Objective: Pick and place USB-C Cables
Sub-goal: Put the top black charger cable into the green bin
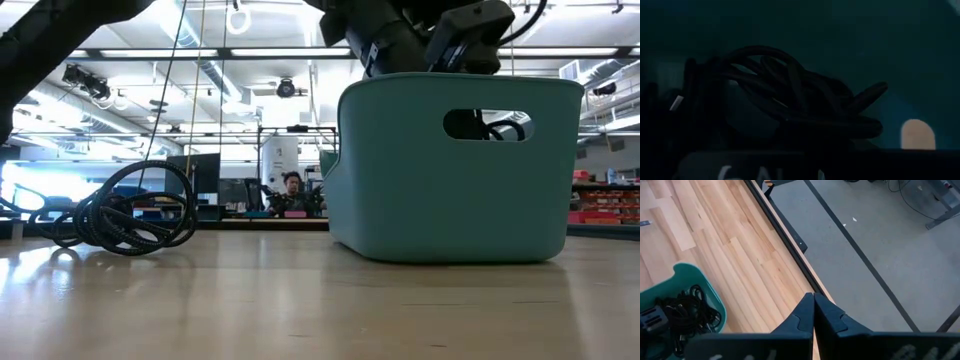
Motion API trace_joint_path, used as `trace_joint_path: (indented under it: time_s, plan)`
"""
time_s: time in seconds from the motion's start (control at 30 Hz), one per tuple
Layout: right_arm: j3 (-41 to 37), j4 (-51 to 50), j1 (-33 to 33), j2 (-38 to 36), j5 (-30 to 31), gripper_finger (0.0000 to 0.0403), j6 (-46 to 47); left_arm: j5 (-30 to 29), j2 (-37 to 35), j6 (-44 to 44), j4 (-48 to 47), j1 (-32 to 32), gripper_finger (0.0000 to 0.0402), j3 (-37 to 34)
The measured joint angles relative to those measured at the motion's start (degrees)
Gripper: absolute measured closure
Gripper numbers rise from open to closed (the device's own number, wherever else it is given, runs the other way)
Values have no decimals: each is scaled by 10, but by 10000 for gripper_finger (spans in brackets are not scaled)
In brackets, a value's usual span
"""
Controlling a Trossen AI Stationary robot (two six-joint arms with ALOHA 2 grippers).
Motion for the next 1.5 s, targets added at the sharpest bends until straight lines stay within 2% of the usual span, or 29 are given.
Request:
trace_joint_path:
  time_s: [0.33, 0.77, 0.9, 1.0, 1.23, 1.4, 1.5]
  plan:
    - [0, 0, 0, 0, 0, 396, -4, 0, 0, -11, -1, -6, 379, 0]
    - [0, 0, 0, 0, 0, 396, -5, 10, 0, 5, 29, -7, 295, 0]
    - [0, 0, 0, 0, 0, 396, -10, 37, -8, -4, 19, 4, 280, 0]
    - [0, 0, 0, 0, -2, 396, -14, 51, -30, -24, -5, 20, 273, 0]
    - [0, -6, 0, 0, -1, 396, -18, 45, -114, -22, -60, 49, 267, 1]
    - [0, -7, 0, 0, -1, 396, -20, -4, -192, 5, -105, 43, 267, 1]
    - [0, -8, 0, 0, 1, 396, -22, -64, -236, 7, -169, 24, 267, 1]
